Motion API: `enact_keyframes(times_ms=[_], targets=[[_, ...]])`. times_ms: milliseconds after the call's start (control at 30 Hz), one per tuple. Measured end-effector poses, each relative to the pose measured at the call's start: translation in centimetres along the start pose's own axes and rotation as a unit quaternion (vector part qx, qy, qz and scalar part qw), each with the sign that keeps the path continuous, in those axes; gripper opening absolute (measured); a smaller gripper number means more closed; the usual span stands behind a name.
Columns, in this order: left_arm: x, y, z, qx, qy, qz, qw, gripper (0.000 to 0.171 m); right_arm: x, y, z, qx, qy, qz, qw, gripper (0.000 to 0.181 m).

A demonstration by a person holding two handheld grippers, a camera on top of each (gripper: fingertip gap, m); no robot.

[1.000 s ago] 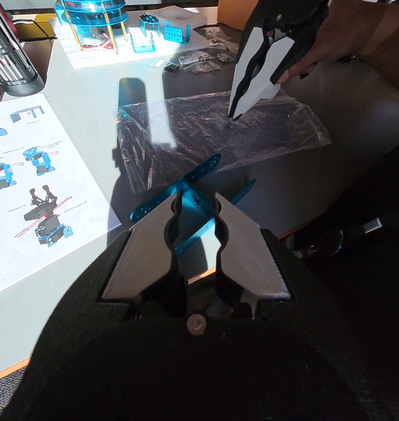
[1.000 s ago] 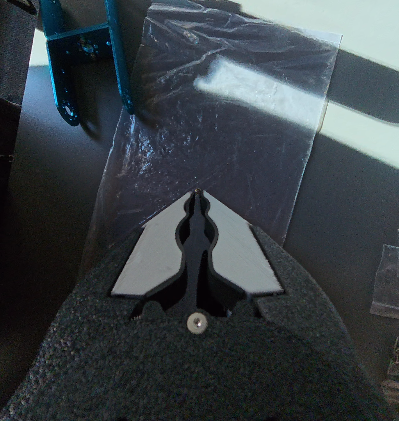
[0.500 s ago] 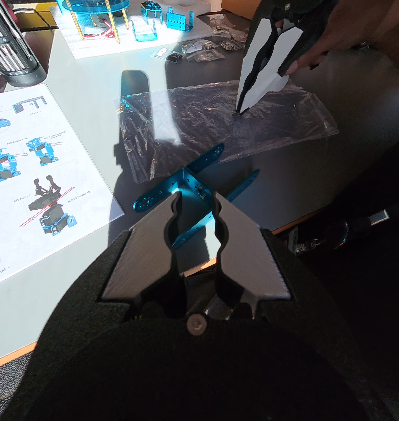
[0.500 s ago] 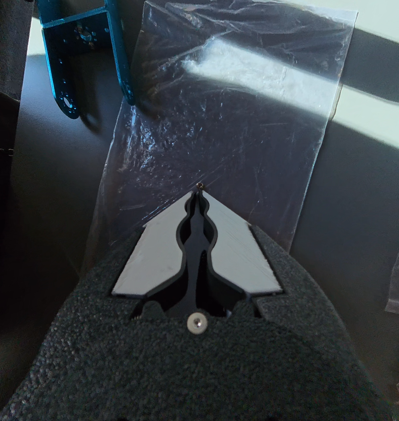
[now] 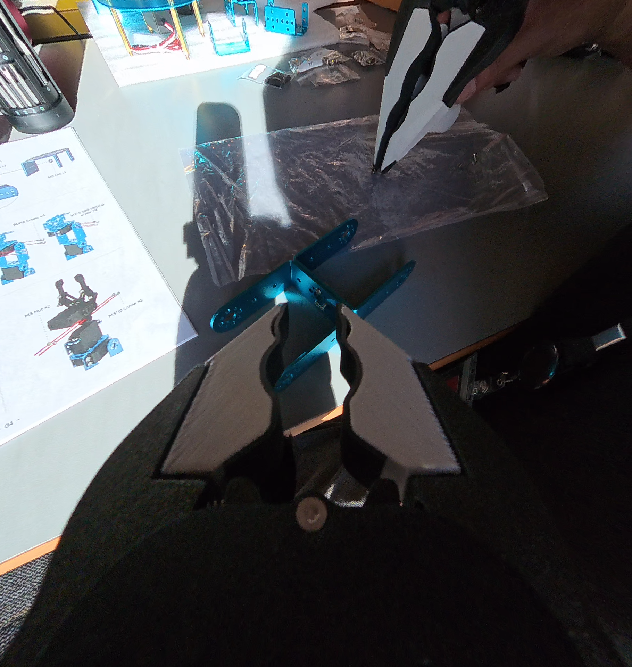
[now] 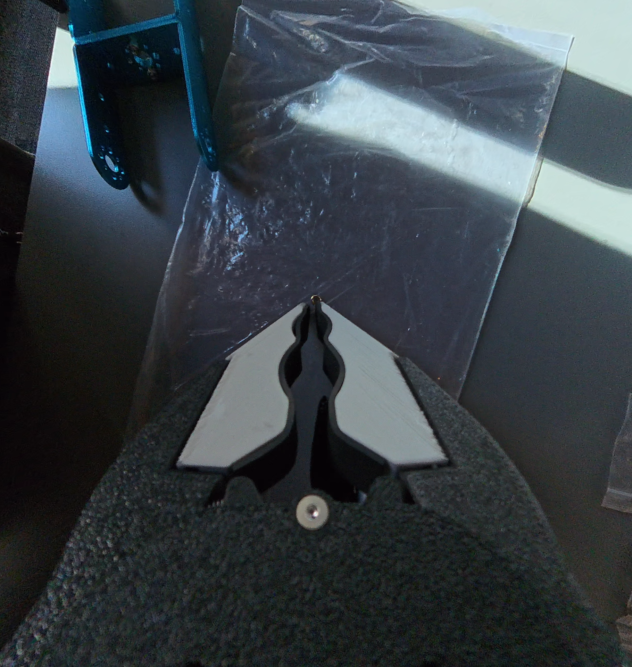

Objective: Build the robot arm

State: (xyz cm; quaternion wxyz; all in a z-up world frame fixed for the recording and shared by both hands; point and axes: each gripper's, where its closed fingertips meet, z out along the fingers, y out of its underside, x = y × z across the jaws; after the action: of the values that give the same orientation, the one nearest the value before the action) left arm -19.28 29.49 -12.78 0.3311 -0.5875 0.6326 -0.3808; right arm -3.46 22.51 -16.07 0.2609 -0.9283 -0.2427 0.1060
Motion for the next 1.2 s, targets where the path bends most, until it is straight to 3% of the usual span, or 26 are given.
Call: enact_keyframes(times_ms=[1033,1200], targets=[[0.0,0.4,0.3,-0.009,0.001,0.003,1.000,0.026,-0.6,0.4,-0.4,-0.017,0.006,0.002,1.000,0.001],[0.0,0.4,0.4,-0.010,-0.002,0.006,1.000,0.026,-0.1,-0.2,-0.8,-0.023,0.024,0.038,0.999,0.011]])
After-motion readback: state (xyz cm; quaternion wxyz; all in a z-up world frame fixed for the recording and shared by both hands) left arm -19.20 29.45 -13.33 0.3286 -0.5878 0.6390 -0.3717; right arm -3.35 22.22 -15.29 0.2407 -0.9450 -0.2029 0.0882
